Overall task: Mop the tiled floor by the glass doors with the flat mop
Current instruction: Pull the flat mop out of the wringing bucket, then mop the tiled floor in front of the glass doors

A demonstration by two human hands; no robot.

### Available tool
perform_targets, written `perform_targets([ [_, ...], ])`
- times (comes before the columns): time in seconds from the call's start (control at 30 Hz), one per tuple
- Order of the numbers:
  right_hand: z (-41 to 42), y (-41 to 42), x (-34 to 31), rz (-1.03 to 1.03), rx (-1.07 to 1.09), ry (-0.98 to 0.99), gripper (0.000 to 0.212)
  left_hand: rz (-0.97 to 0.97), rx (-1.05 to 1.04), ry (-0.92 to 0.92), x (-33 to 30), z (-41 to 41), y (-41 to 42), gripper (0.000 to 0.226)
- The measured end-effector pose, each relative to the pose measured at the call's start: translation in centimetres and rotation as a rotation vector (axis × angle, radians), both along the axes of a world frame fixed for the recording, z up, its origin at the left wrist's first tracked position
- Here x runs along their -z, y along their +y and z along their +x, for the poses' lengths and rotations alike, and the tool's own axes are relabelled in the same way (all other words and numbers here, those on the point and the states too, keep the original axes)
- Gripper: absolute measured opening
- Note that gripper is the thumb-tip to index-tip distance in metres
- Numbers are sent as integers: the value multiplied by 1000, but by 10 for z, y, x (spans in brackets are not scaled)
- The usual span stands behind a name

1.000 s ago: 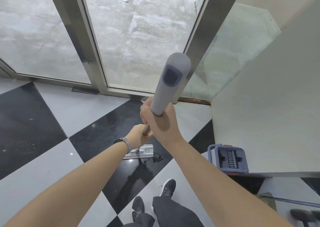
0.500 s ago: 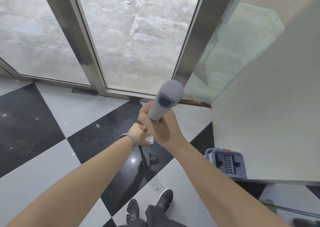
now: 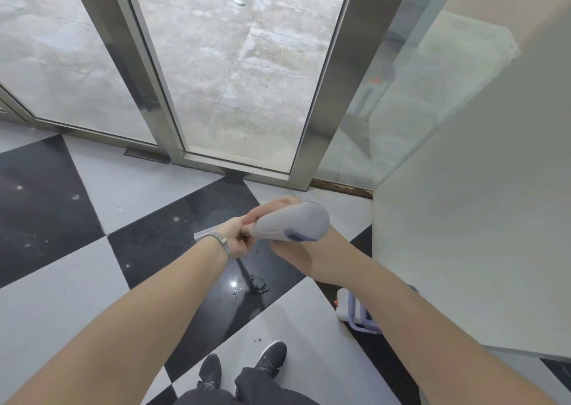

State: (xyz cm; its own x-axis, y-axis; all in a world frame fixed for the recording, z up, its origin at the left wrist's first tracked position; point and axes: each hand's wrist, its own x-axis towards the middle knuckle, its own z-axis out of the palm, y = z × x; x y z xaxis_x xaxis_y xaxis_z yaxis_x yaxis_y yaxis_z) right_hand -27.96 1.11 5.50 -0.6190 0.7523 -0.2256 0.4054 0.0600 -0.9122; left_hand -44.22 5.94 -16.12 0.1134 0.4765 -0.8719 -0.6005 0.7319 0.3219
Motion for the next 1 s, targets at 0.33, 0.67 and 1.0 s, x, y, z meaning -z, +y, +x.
perform_targets([
  [0.33, 13, 33, -13, -762, 146, -145, 46, -79, -135, 126, 47, 1, 4, 14],
  [0.67, -9, 43, 33, -1157, 245, -267, 29, -96, -144, 246, 46, -15, 11, 19],
  [1.0, -39, 25, 60, -1166, 298, -200, 11, -104, -110, 235, 57, -34, 13, 17],
])
